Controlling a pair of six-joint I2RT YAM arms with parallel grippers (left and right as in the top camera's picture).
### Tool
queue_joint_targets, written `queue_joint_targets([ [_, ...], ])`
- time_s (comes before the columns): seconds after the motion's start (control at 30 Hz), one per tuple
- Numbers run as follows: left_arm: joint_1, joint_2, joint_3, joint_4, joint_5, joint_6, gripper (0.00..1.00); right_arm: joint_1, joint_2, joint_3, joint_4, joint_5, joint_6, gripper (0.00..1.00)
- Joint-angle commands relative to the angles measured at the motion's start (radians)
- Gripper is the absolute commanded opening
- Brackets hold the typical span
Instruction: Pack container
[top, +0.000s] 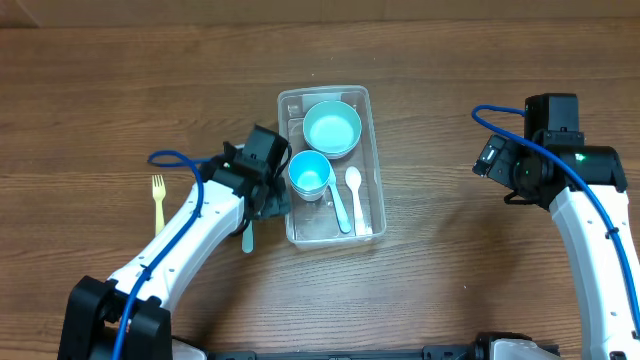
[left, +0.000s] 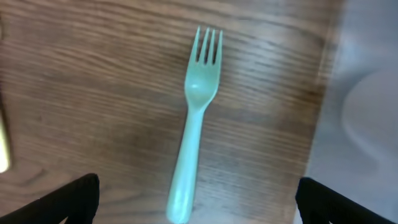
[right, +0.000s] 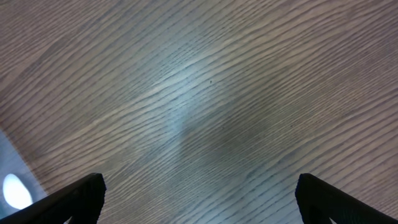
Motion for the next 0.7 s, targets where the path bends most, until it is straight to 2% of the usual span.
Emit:
queue_joint_targets([
  [0.0,0.048,-0.016,-0.122,0.127,0.105,0.047,1.00,-0.001,-0.022,0.023,0.004,0.007,-0.005,1.00],
  [0.07,0.100,-0.016,-0.196,0.203,0.165,0.076,1.00,-0.001,-0.022,0.023,0.004,0.007,-0.005,1.00],
  [0.13,0.167,-0.016,-0.285,0.306,0.244,0.191,1.00,-0.001,-0.022,0.023,0.004,0.007,-0.005,1.00],
  [0.2,0.188,-0.015,-0.305,0.338,0.248,0.250,0.98,-0.001,-0.022,0.023,0.004,0.007,-0.005,1.00],
  [0.27,0.186,-0.015,-0.305,0.346,0.254,0.272,0.90,-0.001,-0.022,0.023,0.004,0.007,-0.005,1.00],
  [0.37,0.186,-0.015,-0.305,0.359,0.251,0.292,0.69,-0.001,-0.022,0.023,0.004,0.007,-0.005,1.00],
  [0.47,0.186,-0.015,-0.305,0.393,0.251,0.294,0.54,-0.001,-0.022,0.023,0.004,0.007,-0.005,1.00],
  [0.57,0.186,-0.012,-0.305,0.438,0.250,0.294,0.48,-0.001,-0.022,0.023,0.004,0.007,-0.005,1.00],
  [0.67,0.186,-0.011,-0.305,0.460,0.224,0.293,0.46,-0.001,-0.022,0.023,0.004,0.007,-0.005,1.00],
])
